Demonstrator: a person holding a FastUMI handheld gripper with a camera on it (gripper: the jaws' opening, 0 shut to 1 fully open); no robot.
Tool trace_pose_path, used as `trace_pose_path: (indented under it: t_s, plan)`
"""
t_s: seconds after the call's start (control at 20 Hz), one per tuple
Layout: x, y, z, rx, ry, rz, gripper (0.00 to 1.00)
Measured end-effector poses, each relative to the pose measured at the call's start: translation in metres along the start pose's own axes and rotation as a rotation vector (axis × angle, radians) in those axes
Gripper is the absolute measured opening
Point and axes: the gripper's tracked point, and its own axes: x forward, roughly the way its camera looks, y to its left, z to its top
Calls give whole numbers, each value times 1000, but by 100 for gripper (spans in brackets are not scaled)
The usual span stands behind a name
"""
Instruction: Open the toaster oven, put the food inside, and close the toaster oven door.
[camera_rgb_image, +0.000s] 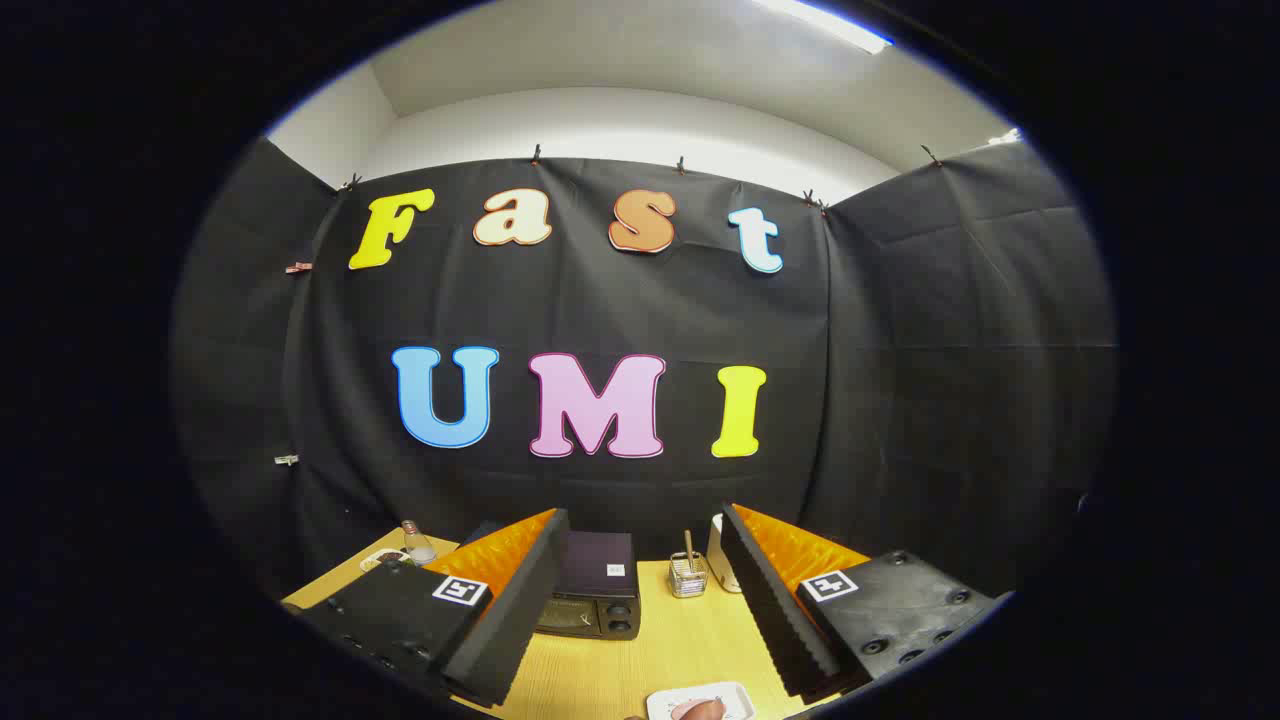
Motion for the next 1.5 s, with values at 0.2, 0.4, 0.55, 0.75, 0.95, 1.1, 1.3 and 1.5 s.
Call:
trace_pose_path:
  t_s: [0.2,0.4,0.55,0.75,0.95,1.1,1.3,1.5]
  plan:
    - [-4,0,1,0,-1,-4,98]
    - [-7,0,3,-2,-6,-5,97]
    - [-9,0,4,0,-6,-5,97]
    - [-11,-1,3,2,-5,-8,97]
    - [-11,-1,3,-2,-5,-10,97]
    - [-8,5,-2,2,2,-1,97]
    - [7,32,-20,14,35,34,97]
    - [37,78,-55,35,104,91,98]
